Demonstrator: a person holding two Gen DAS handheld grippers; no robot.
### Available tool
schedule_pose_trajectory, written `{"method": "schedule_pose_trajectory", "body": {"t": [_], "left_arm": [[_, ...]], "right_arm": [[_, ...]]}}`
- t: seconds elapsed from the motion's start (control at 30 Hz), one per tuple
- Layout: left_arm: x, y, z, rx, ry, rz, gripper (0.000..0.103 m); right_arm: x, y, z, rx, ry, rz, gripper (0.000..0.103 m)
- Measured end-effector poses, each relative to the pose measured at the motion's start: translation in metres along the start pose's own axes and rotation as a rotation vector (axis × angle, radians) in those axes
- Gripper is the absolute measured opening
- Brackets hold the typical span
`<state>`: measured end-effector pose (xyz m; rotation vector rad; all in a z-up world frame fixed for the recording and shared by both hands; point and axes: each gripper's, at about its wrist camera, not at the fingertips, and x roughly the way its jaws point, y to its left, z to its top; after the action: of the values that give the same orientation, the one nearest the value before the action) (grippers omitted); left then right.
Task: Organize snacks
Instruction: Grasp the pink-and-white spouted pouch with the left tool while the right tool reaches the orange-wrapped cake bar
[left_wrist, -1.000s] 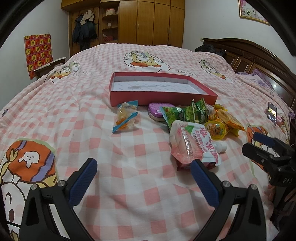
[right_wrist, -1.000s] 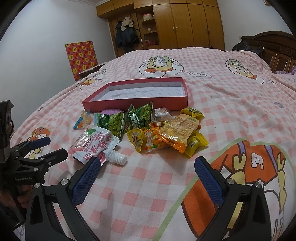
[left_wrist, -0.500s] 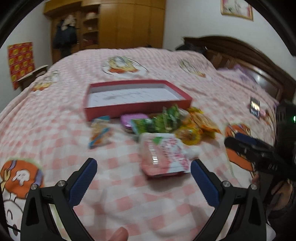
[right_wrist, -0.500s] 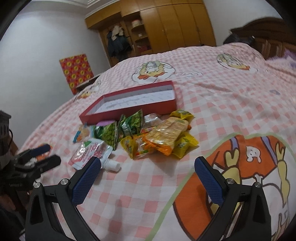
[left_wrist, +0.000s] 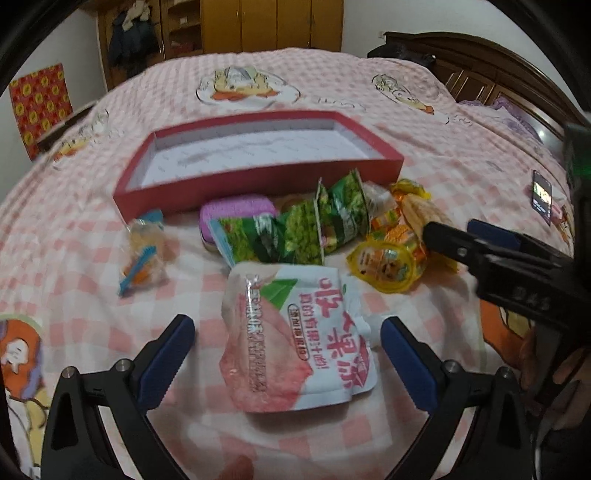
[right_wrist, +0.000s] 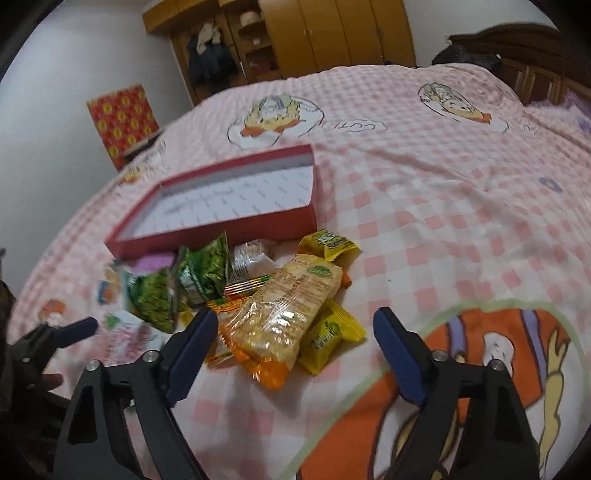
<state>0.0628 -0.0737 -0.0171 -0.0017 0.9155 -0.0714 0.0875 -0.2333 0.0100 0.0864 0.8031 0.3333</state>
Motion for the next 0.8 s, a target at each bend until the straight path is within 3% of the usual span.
{"method": "schedule_pose_trajectory", "body": {"t": [0.07, 0.17, 0.2, 0.23, 0.47, 0.53, 0.57, 0.8], "left_arm": [[0.003, 0.004, -0.003, -0.017, 0.005, -0.029, 0.099], [0.003, 0.008, -0.009, -0.04, -0.004, -0.057, 0.095], [0.001, 0.009, -0.011, -0.046, -0.013, -0.061, 0.089], [0.0, 0.01, -0.012, -0.049, -0.022, -0.06, 0.085], [-0.01, 0.003, -0.019, -0.021, -0.063, -0.035, 0.08], [-0.011, 0.003, -0.019, -0.023, -0.075, -0.038, 0.075], [-0.013, 0.004, -0.02, -0.026, -0.086, -0.036, 0.064], [-0.017, 0.006, -0.019, -0.038, -0.121, -0.038, 0.062]], "right_arm": [[0.008, 0.003, -0.001, -0.023, 0.004, -0.03, 0.079], [0.016, 0.002, -0.007, -0.024, 0.008, -0.075, 0.06], [0.015, 0.002, -0.008, -0.023, -0.001, -0.096, 0.046], [0.014, 0.002, -0.009, -0.024, -0.009, -0.109, 0.042], [-0.003, -0.004, -0.013, 0.008, -0.088, -0.086, 0.038], [-0.007, -0.004, -0.013, 0.016, -0.106, -0.078, 0.038], [-0.009, -0.005, -0.013, 0.018, -0.115, -0.075, 0.038], [-0.014, -0.009, -0.013, 0.037, -0.136, -0.047, 0.038]]}}
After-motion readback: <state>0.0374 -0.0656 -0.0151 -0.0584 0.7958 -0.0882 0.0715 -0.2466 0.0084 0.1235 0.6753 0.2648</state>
